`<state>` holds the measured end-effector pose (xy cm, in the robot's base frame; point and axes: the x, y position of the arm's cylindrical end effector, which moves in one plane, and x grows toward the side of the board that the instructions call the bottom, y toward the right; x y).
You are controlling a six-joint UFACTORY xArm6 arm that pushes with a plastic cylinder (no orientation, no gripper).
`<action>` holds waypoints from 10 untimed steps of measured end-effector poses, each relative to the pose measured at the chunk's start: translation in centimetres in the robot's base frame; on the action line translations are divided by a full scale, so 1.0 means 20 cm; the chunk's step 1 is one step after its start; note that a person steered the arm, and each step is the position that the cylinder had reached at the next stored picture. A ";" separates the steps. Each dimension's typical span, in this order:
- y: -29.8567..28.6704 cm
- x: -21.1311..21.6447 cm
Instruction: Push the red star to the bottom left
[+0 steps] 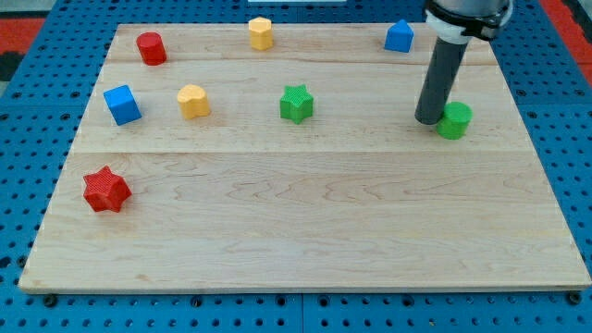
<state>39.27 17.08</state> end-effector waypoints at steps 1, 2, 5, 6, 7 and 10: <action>-0.12 -0.01; -0.17 -0.06; -0.41 0.08; -0.61 0.24; -1.11 0.18; -2.01 0.33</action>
<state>45.87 -23.09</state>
